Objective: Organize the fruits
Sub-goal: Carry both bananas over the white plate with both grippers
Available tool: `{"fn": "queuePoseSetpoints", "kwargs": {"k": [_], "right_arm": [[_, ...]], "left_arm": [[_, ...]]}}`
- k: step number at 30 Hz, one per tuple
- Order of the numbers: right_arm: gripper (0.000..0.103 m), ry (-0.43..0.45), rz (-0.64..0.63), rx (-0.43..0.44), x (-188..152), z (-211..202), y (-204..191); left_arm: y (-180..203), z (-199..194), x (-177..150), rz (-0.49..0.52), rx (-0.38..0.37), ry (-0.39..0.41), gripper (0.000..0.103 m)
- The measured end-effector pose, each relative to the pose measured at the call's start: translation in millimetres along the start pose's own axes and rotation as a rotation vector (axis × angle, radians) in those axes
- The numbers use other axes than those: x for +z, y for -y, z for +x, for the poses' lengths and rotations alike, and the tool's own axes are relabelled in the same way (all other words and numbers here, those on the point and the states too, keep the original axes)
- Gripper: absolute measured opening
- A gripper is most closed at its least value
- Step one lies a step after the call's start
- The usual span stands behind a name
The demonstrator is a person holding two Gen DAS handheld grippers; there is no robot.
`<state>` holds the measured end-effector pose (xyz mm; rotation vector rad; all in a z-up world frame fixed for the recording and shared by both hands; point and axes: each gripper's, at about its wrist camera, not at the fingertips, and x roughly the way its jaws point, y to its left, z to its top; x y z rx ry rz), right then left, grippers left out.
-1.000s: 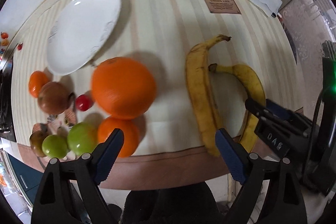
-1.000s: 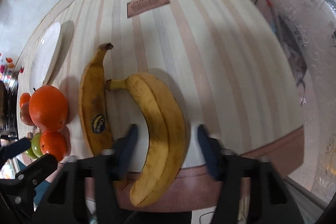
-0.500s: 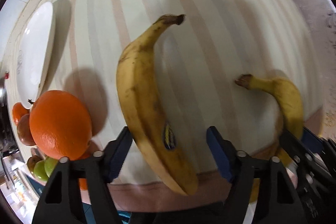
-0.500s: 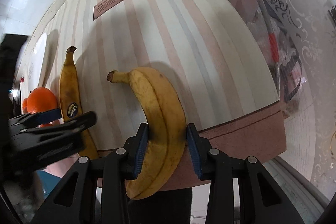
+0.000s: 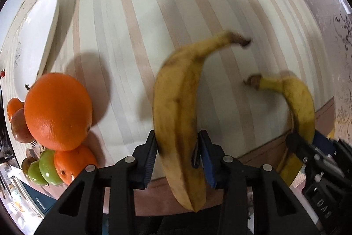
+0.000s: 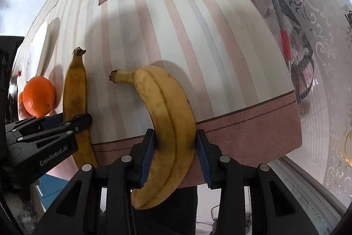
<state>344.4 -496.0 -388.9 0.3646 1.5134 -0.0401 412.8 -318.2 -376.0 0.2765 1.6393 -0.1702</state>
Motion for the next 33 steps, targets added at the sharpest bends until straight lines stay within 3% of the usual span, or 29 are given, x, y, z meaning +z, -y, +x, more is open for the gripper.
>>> {"fn": "queuePoseSetpoints", "kwargs": {"k": [12, 20, 23, 33], "right_arm": [[0.04, 0.083, -0.037, -0.107, -13.0, 0.8, -24.8], [0.039, 0.096, 0.014, -0.024, -13.2, -15.4, -15.7], [0.039, 0.119, 0.01, 0.008, -11.5, -30.3, -16.7], [0.039, 0.192, -0.058, 0.128, 15.4, -97.8, -45.5]], "left_arm": [[27.2, -5.5, 9.0, -0.002, 0.019, 0.03, 0.033], [21.5, -32.1, -14.7, 0.024, -0.022, 0.057, 0.032], [17.8, -44.7, -8.3, 0.019, -0.046, 0.08, 0.032], [-46.9, -125.8, -10.0, -0.075, -0.187, 0.211, 0.032]]}}
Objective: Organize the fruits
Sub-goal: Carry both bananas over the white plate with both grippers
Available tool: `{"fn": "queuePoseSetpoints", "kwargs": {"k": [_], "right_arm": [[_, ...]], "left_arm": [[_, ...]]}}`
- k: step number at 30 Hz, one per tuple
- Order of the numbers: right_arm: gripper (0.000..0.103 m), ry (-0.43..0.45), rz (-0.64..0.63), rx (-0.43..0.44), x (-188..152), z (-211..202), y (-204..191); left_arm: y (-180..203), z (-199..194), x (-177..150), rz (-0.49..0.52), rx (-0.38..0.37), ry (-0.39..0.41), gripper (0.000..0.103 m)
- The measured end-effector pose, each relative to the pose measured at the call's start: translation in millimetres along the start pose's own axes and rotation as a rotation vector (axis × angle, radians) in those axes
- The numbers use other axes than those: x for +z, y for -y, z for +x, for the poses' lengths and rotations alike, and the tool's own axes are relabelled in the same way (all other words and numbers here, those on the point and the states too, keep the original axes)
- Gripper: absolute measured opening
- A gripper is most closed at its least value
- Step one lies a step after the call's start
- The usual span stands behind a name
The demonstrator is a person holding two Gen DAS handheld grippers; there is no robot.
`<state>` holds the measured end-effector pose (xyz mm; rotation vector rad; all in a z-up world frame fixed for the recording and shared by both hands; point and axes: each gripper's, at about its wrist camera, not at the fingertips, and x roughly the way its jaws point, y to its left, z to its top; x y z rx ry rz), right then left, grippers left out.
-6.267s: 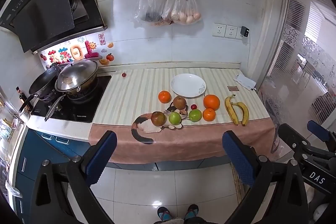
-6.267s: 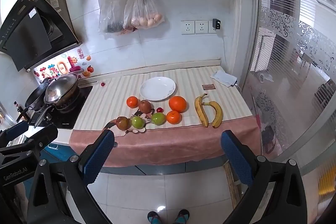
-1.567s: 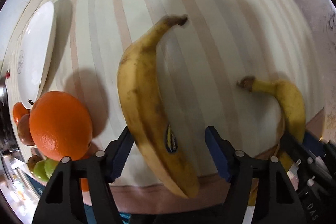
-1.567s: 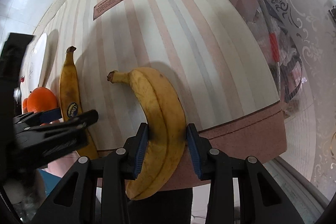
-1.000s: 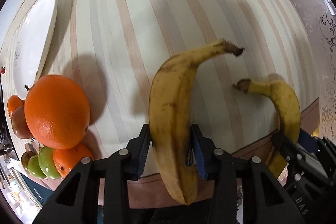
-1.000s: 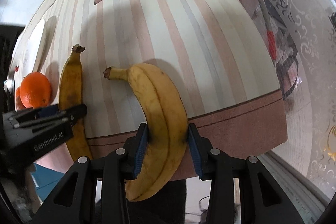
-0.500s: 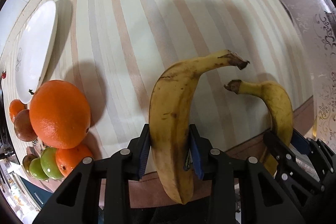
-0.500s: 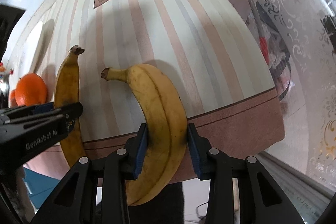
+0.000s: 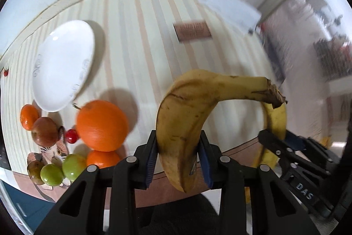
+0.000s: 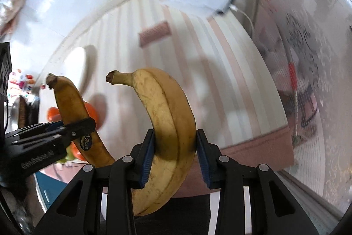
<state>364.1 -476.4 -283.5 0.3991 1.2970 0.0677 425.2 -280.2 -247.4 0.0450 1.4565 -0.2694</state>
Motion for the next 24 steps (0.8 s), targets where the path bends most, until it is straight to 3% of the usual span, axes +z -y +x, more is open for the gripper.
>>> {"fn": "queuePoseSetpoints", "kwargs": {"k": [7, 15, 24], "right_arm": [[0.039, 0.039, -0.056, 0.079, 36.3, -19.6, -56.8], [0.039, 0.07, -0.113, 0.12, 73.1, -1.6, -156.4], [0.039, 0.031, -0.038, 0.099, 109.2, 84.8, -233.9]], "left_arm": [[-50.7, -60.5, 22.7, -0.09, -0.066, 0.102, 0.032], [-142.3, -88.8, 46.9, -0.157, -0.035, 0.133, 0.032], [-248.2, -36.0, 92.5, -0.278, -0.063, -0.019, 0.031]]}}
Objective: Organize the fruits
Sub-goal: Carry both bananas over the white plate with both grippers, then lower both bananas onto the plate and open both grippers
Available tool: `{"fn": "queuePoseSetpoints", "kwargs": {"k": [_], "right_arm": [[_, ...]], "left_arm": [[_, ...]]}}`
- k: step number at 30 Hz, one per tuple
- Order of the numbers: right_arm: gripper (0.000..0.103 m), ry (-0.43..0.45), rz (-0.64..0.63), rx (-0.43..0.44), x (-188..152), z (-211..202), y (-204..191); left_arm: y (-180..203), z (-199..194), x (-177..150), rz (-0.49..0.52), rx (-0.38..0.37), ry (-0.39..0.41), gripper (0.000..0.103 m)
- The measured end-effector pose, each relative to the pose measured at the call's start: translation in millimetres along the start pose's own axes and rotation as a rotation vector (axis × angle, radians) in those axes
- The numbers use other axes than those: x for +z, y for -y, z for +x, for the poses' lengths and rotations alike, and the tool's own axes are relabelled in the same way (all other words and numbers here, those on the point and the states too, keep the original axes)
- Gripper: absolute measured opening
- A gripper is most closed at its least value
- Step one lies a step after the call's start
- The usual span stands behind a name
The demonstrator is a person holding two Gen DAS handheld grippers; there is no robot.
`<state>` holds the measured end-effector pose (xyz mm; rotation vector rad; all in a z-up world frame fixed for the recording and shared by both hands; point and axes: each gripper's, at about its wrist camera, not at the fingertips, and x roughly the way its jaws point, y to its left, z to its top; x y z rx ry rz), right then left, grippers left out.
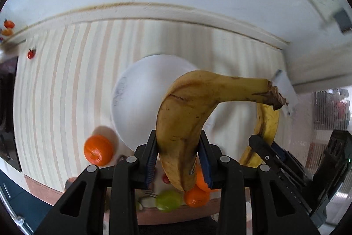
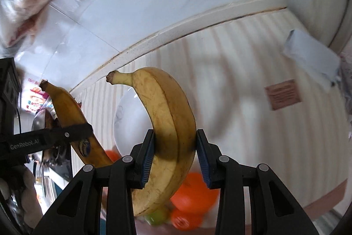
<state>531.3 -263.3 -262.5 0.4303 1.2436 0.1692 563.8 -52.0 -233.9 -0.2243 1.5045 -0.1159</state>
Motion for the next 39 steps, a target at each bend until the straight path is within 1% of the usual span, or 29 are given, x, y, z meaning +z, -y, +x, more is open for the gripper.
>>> {"fn": "queuePoseSetpoints", "kwargs": {"k": [4, 7, 12, 15, 17, 19, 22, 26, 31, 34, 36, 38, 39], "right_arm": [[0.039, -0.044, 0.03, -0.029, 14.2, 52.3, -20.9], [0.039, -0.073, 0.054, -0.063, 20.6, 86.9, -27.9], [0.039, -0.109, 0.062, -0.128, 27.0, 130.9, -32.7], [0.039, -0.112, 0.061, -0.155, 25.8, 146.9, -33.0], [0.039, -0.105, 0.069, -0.163, 25.4, 152.9, -31.8], [0.039, -0.103, 0.081, -0.167, 22.6, 155.2, -30.9], [0.039, -0.087, 0.109, -0.172, 15.4, 152.6, -23.1], [0.039, -0.053, 0.131, -0.176, 3.2, 147.5, -24.5], [0.039, -0.026, 0.184, -0.177, -2.1, 142.7, -24.0], [0.04, -0.038, 0.206, -0.168, -3.5, 141.0, -22.5], [0.044, -0.048, 0.23, -0.149, -2.7, 139.6, -20.5], [0.064, -0.047, 0.235, -0.128, 1.6, 135.8, -21.7], [0.068, -0.05, 0.224, -0.125, 3.3, 132.2, -24.4]], "left_arm": [[-28.3, 42.2, 30.8, -0.047, -0.014, -0.096, 0.031], [-44.1, 71.6, 47.4, -0.073, -0.013, -0.16, 0.031], [-57.1, 106.8, 60.6, -0.103, -0.007, -0.229, 0.031], [-65.1, 123.0, 62.4, -0.11, 0.013, -0.245, 0.031], [-69.1, 131.1, 59.2, -0.121, 0.01, -0.249, 0.031], [-71.7, 133.4, 56.6, -0.139, -0.023, -0.247, 0.031], [-73.1, 135.6, 53.9, -0.156, -0.043, -0.236, 0.031], [-71.4, 133.6, 53.4, -0.155, -0.045, -0.222, 0.031], [-82.6, 127.0, 53.0, -0.157, -0.051, -0.219, 0.032], [-83.6, 123.3, 53.1, -0.144, -0.036, -0.218, 0.033], [-75.6, 122.4, 50.7, -0.129, -0.009, -0.216, 0.034], [-68.8, 116.1, 49.5, -0.1, 0.017, -0.203, 0.034], [-66.1, 111.3, 49.0, -0.082, 0.03, -0.188, 0.034]]}}
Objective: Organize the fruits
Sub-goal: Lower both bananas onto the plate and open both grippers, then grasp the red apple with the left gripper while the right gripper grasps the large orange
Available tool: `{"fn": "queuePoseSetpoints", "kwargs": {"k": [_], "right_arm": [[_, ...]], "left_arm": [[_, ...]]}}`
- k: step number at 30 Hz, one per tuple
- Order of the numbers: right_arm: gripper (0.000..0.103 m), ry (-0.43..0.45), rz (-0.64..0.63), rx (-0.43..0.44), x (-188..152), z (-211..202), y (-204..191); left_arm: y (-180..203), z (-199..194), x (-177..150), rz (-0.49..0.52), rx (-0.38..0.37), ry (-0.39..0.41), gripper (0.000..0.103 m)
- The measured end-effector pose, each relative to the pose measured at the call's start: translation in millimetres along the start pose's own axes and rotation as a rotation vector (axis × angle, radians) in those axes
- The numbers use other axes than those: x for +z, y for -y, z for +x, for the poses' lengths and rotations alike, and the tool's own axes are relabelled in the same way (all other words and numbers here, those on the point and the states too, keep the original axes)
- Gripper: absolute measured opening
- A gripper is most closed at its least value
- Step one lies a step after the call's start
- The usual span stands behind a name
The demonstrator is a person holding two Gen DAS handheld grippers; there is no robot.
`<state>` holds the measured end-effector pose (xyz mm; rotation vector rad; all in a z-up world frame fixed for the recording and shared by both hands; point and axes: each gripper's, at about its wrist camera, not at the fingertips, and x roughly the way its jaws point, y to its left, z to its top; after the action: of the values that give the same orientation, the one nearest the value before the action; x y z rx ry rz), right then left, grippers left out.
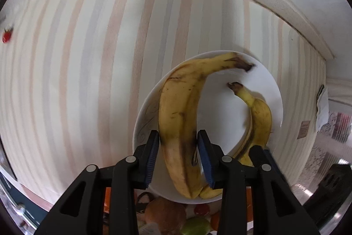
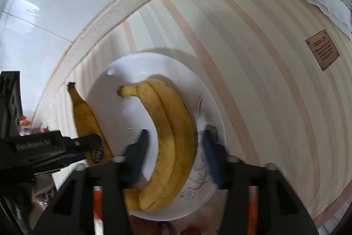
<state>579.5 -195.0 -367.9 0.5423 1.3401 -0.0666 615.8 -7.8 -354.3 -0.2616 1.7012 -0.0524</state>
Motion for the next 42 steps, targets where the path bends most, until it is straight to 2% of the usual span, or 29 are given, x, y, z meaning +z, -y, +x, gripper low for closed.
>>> {"fn": "queuePoseSetpoints", "kwargs": {"k": [3, 5, 6, 7, 10, 13, 19, 25, 33, 38, 42], "right_arm": [[0.082, -0.009, -0.044, -0.021, -0.4, -9.6, -6.8], [0.089, -0.02, -0.086, -0.029, -2.0, -17.0, -11.6], [0.09, -0.022, -0.121, -0.042, -4.2, -22.2, -15.4], [0.092, -0.023, -0.144, -0.053, -6.4, -26.9, -16.8], [0.092, -0.013, -0.233, -0.089, -12.6, -44.9, -23.9], [0.093, 0.008, -0.3, -0.122, -24.7, -64.0, -30.8], [0.094, 0.076, -0.351, -0.13, -49.3, -108.9, -34.8], [0.094, 0.134, -0.357, -0.103, -71.7, -149.9, -36.3], [0.094, 0.199, -0.4, -0.072, -94.8, -206.1, -38.6], [0.094, 0.222, -0.422, -0.041, -106.8, -232.9, -35.7], [0.094, 0.196, -0.408, 0.014, -112.5, -243.8, -24.6]], "left_arm": [[7.6, -18.0, -7.0, 0.066, 0.063, 0.067, 0.043], [7.5, -29.5, -12.1, 0.09, 0.081, 0.108, 0.057], [6.7, -34.5, -15.4, 0.098, 0.089, 0.126, 0.063], [6.0, -39.7, -19.4, 0.11, 0.098, 0.142, 0.075], [2.8, -52.8, -34.7, 0.144, 0.133, 0.189, 0.086], [-2.8, -63.9, -52.2, 0.155, 0.138, 0.228, 0.087], [-8.5, -89.7, -90.5, 0.173, 0.12, 0.317, 0.087], [-6.1, -117.2, -124.7, 0.212, 0.123, 0.384, 0.087], [-1.5, -151.9, -166.9, 0.206, 0.114, 0.478, 0.087], [2.8, -159.1, -191.7, 0.189, 0.092, 0.496, 0.087], [4.8, -156.5, -208.7, 0.165, 0.083, 0.49, 0.087]]}}
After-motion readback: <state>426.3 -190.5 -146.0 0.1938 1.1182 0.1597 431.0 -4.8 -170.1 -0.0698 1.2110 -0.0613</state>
